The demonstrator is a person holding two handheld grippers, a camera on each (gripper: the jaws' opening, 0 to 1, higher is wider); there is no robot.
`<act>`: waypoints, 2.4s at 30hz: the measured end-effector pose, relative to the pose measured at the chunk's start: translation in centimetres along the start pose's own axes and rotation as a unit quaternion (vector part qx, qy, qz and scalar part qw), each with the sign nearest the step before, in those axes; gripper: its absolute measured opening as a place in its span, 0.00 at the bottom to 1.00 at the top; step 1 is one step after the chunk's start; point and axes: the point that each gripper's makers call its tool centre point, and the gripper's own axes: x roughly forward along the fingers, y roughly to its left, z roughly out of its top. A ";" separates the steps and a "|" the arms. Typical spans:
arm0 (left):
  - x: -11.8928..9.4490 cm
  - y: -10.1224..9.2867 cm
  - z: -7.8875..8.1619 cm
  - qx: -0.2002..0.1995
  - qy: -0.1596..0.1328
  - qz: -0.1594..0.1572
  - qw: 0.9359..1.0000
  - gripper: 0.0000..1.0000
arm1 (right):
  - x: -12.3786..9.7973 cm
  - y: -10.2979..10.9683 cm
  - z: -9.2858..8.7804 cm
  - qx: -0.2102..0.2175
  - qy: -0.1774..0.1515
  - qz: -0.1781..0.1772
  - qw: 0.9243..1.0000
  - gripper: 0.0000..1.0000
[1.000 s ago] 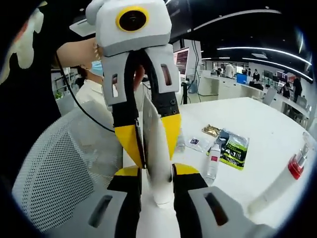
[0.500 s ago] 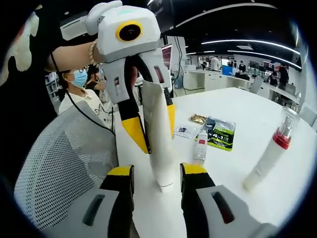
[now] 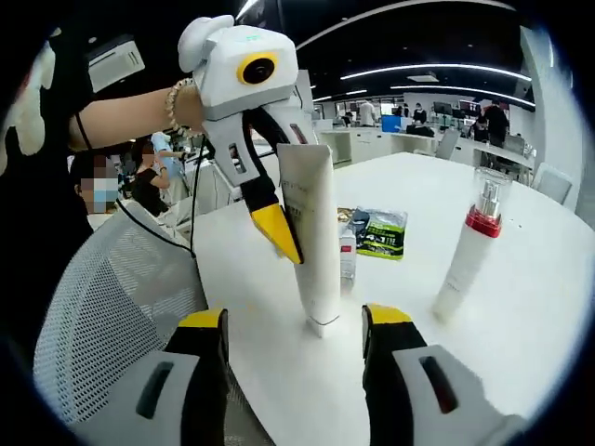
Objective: Arrange the skincare products in the storage area until every visible bottle or jar stands upright without overlapping.
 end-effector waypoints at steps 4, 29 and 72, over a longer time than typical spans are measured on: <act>0.3 0.9 0.3 0.005 -0.002 0.000 1.000 0.19 | -0.5 -0.5 0.1 0.011 -0.005 -0.015 1.000 0.64; 2.2 7.2 1.2 0.009 -0.015 0.007 1.000 0.20 | -3.3 -2.7 -1.9 0.063 -0.006 -0.086 0.994 0.77; 4.1 11.8 1.6 -0.012 -0.015 0.020 1.000 0.35 | -4.5 -3.6 -1.9 0.087 -0.020 -0.119 0.989 0.84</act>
